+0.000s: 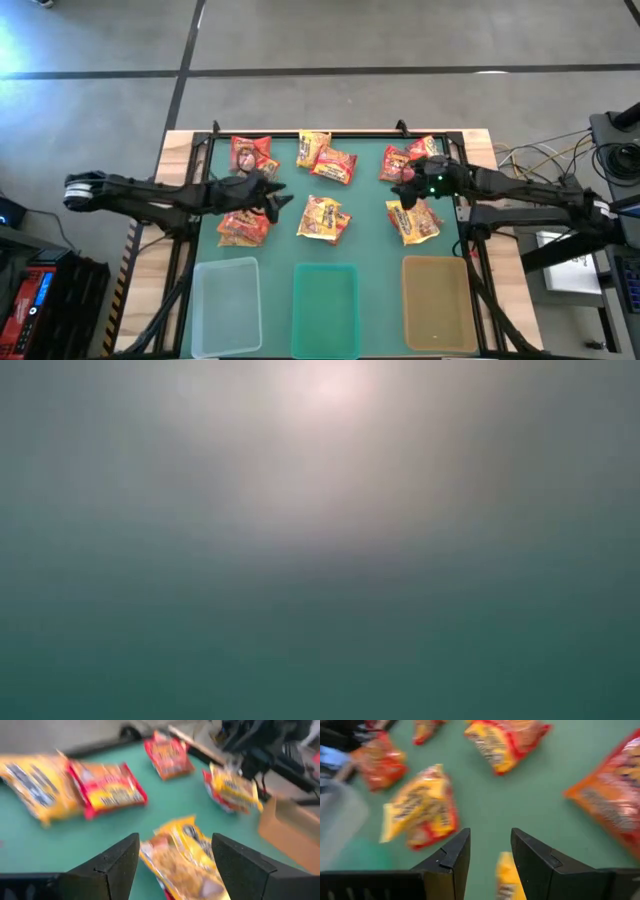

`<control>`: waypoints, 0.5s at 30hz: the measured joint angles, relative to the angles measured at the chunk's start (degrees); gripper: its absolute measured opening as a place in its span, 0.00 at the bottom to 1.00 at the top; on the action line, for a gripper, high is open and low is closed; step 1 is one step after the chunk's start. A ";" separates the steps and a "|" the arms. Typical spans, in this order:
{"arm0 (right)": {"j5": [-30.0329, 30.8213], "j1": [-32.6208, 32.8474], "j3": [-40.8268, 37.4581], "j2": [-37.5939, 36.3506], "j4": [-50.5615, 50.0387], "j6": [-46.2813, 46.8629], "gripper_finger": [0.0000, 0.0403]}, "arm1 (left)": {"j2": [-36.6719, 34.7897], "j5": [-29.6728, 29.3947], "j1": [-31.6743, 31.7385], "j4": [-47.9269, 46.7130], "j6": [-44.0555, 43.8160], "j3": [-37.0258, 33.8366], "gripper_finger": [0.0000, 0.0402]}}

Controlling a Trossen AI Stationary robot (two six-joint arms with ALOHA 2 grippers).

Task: Sort Maruchan noodles
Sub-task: Put the yellow noodle pack into the orange bin

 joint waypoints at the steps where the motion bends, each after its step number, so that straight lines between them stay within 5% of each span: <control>1: -1.50 0.00 0.44 0.82 0.85 0.92 0.33 | 1.30 1.15 0.00 -0.01 -0.82 0.23 0.58; 15: -6.01 1.63 0.90 10.21 13.48 8.12 0.33 | 15.50 17.70 -0.07 0.70 -9.22 3.55 0.58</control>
